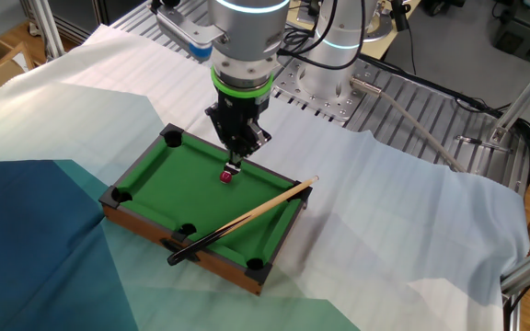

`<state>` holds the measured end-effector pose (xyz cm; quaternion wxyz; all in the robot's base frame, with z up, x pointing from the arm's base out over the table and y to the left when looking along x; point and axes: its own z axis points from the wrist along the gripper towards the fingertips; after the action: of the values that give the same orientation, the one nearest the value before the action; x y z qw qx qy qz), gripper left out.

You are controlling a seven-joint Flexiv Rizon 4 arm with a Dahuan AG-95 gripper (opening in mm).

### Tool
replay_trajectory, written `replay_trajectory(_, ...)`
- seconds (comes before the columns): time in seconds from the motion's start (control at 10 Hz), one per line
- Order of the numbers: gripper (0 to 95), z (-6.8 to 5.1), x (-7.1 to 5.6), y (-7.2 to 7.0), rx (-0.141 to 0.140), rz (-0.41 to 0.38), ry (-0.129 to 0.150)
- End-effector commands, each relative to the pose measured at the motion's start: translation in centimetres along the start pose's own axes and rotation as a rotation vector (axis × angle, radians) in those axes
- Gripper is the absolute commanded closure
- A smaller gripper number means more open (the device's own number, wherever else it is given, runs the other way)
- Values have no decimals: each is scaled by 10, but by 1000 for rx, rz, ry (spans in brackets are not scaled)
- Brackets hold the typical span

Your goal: Hit the pool ball

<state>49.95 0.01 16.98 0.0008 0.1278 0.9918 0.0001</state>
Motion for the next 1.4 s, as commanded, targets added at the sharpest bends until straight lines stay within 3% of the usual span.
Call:
replay_trajectory(0.1, 950, 0, 1, 0, -5, 69, -2)
replay_trajectory(0.9, 950, 0, 1, 0, -12, 87, -12)
replay_trajectory(1.2, 950, -1, 1, -1, -17, 92, -3)
replay_trajectory(1.3, 950, -1, 1, -1, -34, 82, 17)
replay_trajectory(1.4, 950, -2, 1, -1, -94, 132, 38)
